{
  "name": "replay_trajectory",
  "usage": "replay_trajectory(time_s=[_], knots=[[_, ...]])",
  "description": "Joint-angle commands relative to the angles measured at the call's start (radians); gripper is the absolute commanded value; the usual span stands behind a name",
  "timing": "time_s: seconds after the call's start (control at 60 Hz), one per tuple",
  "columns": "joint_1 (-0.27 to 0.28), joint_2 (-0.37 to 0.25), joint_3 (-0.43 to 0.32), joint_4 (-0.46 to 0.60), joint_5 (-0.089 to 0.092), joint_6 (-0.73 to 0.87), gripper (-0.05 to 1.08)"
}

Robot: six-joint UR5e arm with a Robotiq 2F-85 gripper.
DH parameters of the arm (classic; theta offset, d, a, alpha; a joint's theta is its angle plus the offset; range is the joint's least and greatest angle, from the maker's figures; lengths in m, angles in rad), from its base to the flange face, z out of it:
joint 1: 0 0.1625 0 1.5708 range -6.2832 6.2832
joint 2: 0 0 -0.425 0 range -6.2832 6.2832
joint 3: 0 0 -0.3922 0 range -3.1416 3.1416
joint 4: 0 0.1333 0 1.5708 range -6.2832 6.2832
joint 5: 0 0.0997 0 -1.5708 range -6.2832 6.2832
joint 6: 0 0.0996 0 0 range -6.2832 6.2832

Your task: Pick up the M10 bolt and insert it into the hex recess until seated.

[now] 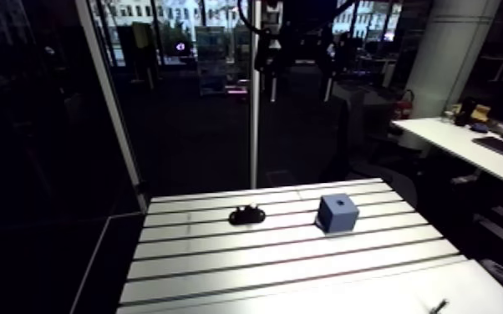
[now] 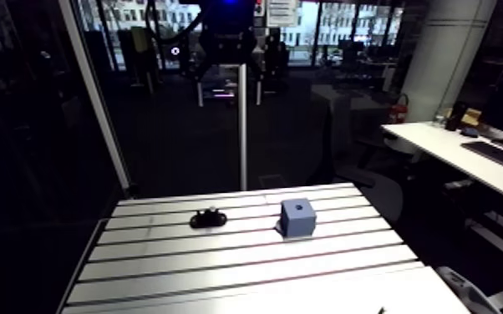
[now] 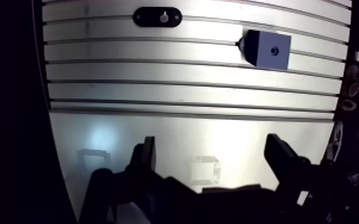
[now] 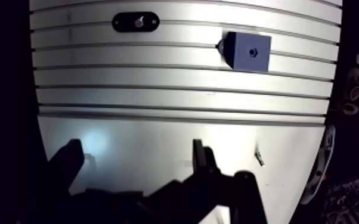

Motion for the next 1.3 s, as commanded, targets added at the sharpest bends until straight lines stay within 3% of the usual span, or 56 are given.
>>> replay_trajectory(time_s=[0.017,0.95,1.117,1.3], knots=[[0.137,-0.138,0.178,-0.068,-0.001,0.216,0.0],[0.135,-0.126,0.181,-0.099,-0.009,0.215,0.0],[0.132,-0.095,0.205,-0.223,-0.012,0.159,0.0],[0.13,-0.055,0.219,-0.274,-0.011,0.139,0.0]])
